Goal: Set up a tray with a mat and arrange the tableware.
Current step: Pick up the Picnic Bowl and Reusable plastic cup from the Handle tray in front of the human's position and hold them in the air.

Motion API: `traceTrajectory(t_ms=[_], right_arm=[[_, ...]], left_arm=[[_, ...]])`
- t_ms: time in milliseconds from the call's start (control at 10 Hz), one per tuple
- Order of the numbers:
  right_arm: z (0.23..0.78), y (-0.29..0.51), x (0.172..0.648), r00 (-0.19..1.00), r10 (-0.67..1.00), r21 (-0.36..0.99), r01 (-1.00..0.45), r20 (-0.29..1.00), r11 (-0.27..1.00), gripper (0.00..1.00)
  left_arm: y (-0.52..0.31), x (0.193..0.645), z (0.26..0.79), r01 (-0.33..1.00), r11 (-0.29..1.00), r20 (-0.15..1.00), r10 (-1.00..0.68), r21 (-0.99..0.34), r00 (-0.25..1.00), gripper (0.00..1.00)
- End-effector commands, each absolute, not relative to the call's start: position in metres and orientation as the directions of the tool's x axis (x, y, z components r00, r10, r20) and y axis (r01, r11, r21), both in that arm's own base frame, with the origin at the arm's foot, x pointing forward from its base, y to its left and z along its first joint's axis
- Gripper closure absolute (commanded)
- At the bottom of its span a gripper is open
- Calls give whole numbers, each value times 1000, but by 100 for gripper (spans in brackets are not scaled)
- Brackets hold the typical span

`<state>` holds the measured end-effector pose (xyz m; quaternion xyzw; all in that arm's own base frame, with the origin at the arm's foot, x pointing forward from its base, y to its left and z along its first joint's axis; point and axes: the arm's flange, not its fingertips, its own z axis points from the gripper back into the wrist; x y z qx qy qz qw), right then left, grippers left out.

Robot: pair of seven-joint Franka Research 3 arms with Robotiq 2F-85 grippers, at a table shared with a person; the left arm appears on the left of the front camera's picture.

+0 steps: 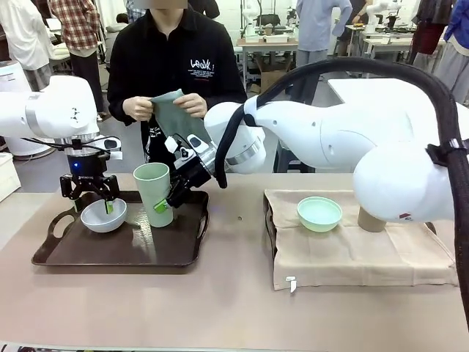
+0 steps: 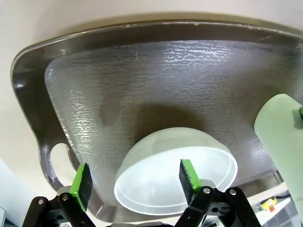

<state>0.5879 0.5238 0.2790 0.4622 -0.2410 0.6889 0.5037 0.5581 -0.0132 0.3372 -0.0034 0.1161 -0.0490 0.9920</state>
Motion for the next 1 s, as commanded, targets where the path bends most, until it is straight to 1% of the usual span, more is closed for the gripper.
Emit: traceTrajectory(t_ms=[0,100,200,300,400,500,600,700,800,900], right_arm=[[282,535,604,-96,479,113,-915,873,-388,0],[281,535,605,-116,480,99,-911,870,-399,57],[280,536,605,-113,477,104,-909,872,-404,57],[280,535,605,-112,478,105,-909,871,-404,100],[280,536,604,-114,478,103,-908,871,-406,62],[279,537,604,-114,478,104,-907,871,-407,100],[279,537,604,-115,478,105,-907,871,-408,100],[279,538,604,-121,479,100,-906,870,-412,100],[279,538,604,-125,481,99,-905,868,-414,74],[278,538,604,-127,480,97,-904,868,-416,74]], left_arm=[[-13,554,338,120,992,-227,-126,-39,966,62],[-13,554,338,121,992,-232,-125,-30,965,64],[-13,553,338,118,993,-241,-122,-31,963,100],[-13,554,338,120,992,-249,-124,-29,961,100],[-13,552,338,117,993,-253,-121,-31,960,100],[-12,552,338,113,993,-256,-118,-36,959,89],[-12,551,338,112,993,-256,-118,-38,960,98],[-12,551,339,109,993,-251,-117,-45,961,100],[-11,550,339,106,993,-251,-114,-45,961,100],[-11,549,339,103,994,-251,-112,-48,962,100]])
